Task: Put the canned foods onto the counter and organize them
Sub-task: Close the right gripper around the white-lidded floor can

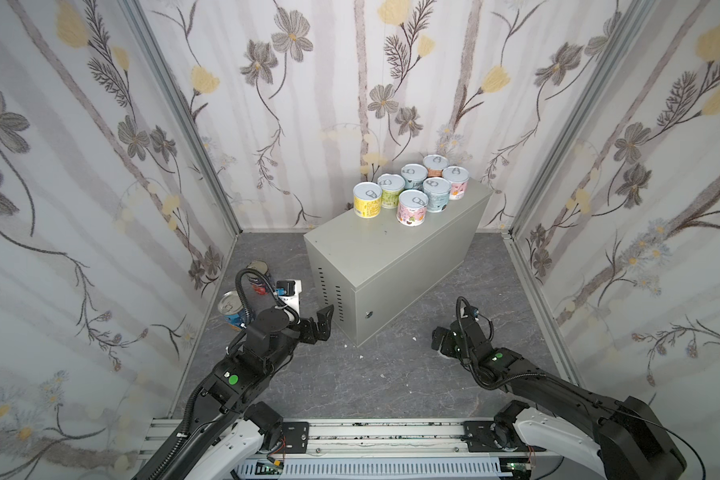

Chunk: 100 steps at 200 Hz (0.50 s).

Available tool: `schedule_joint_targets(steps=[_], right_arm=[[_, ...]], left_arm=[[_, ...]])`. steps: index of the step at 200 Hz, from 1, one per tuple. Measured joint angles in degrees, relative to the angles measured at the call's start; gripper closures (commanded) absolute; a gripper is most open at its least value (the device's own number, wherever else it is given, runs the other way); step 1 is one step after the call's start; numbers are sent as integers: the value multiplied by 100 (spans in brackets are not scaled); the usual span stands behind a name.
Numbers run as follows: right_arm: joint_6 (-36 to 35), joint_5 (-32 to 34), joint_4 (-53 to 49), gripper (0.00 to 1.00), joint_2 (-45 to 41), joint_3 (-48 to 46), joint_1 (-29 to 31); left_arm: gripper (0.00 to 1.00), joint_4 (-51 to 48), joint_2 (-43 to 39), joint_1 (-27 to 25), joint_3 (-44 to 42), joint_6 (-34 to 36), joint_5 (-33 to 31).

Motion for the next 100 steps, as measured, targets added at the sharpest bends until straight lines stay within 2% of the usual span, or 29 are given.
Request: schedule_joint_targets(steps=[100], right_arm=[[-153, 1558, 1515, 0, 223, -780, 1034]], left_arm=[[0, -15, 116, 31, 223, 66, -579]])
